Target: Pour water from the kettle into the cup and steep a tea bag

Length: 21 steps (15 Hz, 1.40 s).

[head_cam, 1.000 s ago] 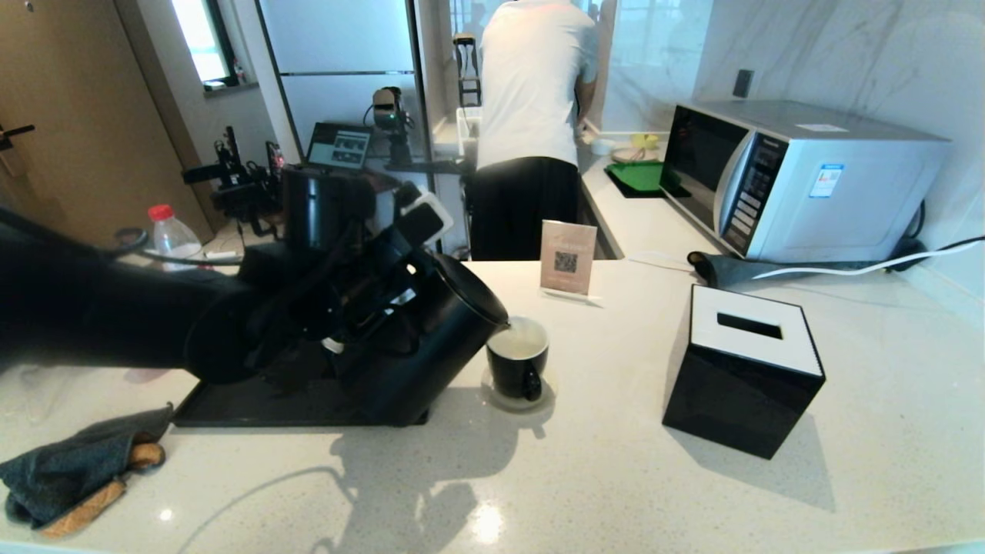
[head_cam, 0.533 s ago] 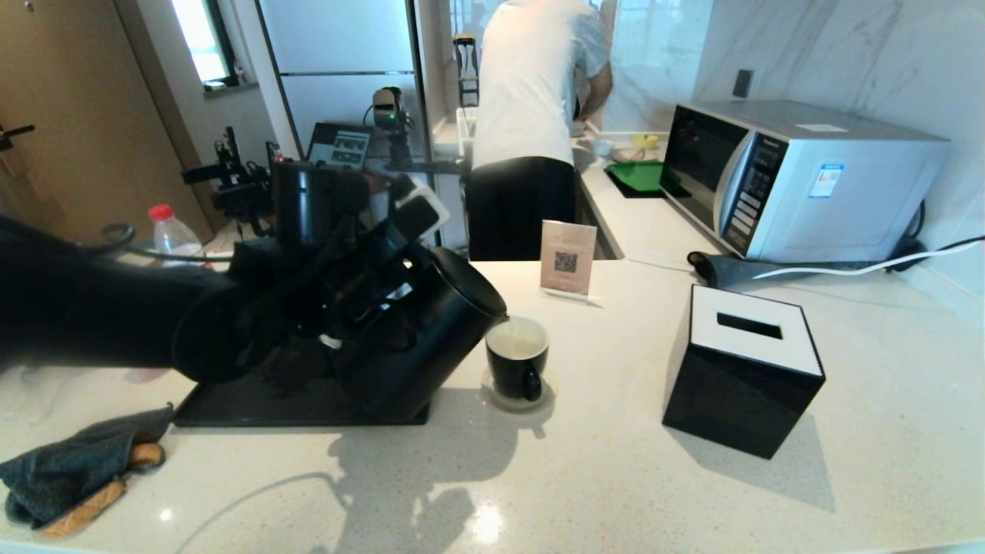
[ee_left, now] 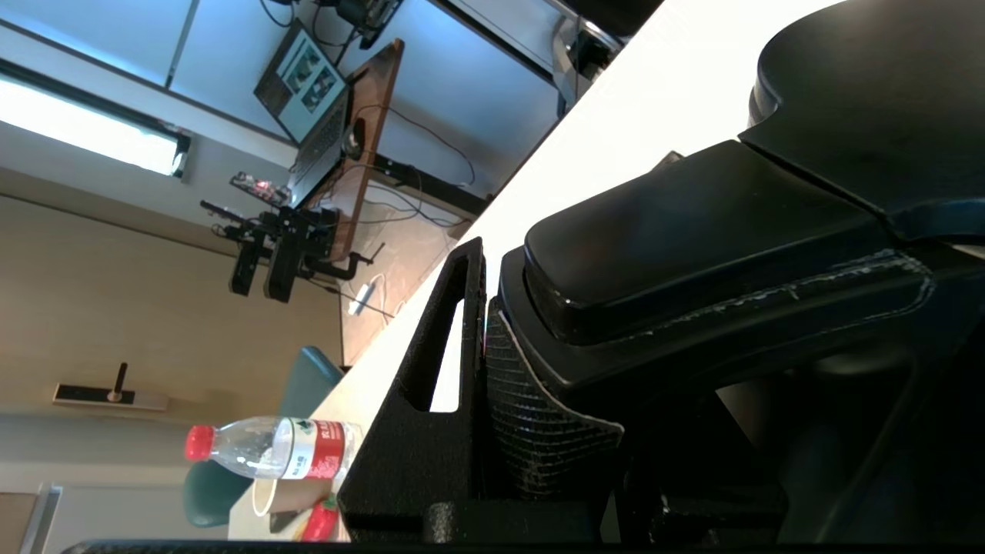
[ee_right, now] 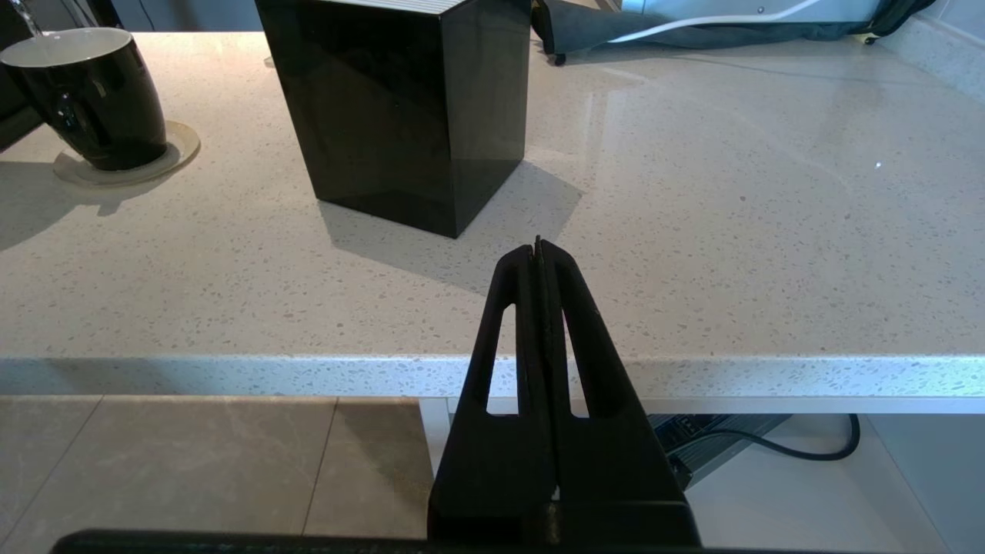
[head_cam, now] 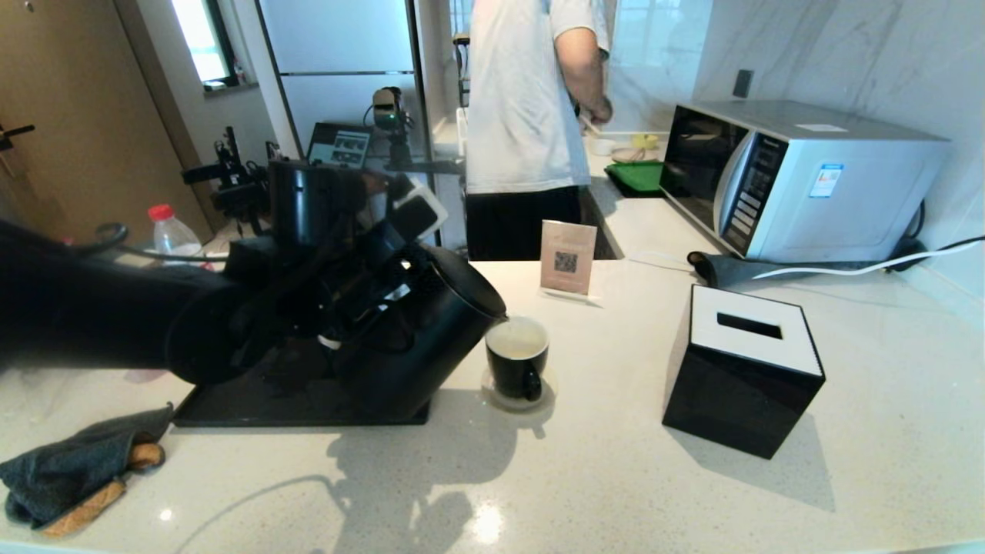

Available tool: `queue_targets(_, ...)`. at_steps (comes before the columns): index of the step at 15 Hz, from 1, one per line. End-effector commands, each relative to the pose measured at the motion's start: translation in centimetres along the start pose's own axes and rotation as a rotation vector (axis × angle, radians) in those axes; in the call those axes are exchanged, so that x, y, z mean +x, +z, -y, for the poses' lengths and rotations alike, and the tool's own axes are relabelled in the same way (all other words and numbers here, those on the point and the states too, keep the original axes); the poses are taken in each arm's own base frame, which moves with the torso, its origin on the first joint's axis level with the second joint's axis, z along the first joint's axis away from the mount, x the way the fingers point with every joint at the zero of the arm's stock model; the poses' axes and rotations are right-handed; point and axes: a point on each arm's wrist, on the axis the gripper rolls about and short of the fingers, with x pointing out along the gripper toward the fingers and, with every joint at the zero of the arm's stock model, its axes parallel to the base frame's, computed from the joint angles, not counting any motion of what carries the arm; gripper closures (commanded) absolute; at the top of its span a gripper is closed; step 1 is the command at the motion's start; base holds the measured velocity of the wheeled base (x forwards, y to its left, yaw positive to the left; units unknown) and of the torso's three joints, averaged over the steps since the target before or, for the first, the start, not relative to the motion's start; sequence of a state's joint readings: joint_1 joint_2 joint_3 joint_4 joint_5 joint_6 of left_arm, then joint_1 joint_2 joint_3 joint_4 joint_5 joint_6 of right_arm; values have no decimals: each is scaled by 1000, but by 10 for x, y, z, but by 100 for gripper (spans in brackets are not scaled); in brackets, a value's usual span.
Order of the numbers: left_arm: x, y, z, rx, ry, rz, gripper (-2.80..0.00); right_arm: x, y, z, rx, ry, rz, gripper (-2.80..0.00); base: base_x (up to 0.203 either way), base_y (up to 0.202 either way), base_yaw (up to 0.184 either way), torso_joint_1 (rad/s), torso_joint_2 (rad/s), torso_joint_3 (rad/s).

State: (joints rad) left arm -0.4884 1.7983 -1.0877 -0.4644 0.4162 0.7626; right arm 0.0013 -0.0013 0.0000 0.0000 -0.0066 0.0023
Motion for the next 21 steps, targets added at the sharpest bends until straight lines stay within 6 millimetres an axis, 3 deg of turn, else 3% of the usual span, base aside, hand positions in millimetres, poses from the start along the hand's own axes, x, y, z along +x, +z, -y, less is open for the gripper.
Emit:
queue_targets(1, -1, 1, 0, 8, -5, -3, 0, 0, 0, 0, 1, 1, -1, 0, 0, 0, 0, 0, 0, 0)
queue_targets(21, -1, 1, 2, 31, -11, -3, 0, 0, 0, 0, 0, 1, -1, 0, 0, 0, 0, 0, 0, 0)
